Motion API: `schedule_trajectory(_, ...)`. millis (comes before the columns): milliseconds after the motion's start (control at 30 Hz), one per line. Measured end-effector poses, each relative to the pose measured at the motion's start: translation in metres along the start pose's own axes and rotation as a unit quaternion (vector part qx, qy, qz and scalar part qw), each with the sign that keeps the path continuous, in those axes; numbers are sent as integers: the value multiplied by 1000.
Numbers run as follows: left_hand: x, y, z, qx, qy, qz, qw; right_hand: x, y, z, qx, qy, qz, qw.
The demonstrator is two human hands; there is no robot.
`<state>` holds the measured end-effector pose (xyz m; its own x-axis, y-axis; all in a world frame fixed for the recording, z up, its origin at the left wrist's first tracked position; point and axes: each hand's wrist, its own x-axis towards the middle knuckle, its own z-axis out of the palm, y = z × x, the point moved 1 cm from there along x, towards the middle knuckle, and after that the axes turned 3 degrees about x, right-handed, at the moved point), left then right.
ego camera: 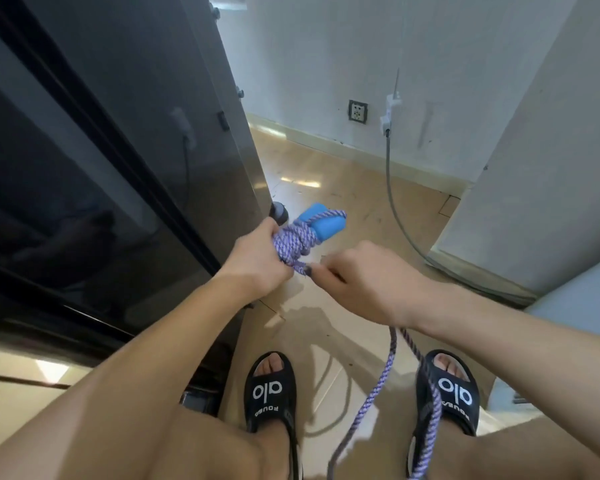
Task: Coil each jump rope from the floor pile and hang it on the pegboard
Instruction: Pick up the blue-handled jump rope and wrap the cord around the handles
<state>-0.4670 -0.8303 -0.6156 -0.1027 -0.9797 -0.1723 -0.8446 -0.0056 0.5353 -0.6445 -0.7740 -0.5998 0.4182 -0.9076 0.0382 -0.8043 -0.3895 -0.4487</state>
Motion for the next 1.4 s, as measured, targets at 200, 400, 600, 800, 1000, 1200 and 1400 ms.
schedule_trajectory(200, -14, 23, 23, 194, -87, 75, 974, 21, 12, -37, -196, 51, -30, 979)
schedule_trajectory(400, -45, 47, 31, 231, -128, 220, 939, 26, 29, -30, -145, 31, 4, 989)
schedule_trajectory(600, -43, 40, 19, 32, -121, 265, 956, 28, 53, -29, 104, -53, 88, 989)
schedule_trajectory(800, -45, 52, 4, -91, -121, 208, 966, 8, 48, -34, 235, -155, 144, 949)
schedule_trajectory(1000, -12, 21, -4, -349, -16, -12, 937, 9, 37, 6, 175, -53, 168, 969)
schedule_trajectory(1200, 9, -5, 19, -118, -24, -67, 990, 3, 14, -12, -41, -32, 37, 998)
schedule_trajectory(1400, -20, 28, 31, 129, -192, 121, 965, 19, 28, -40, -156, 35, -36, 987)
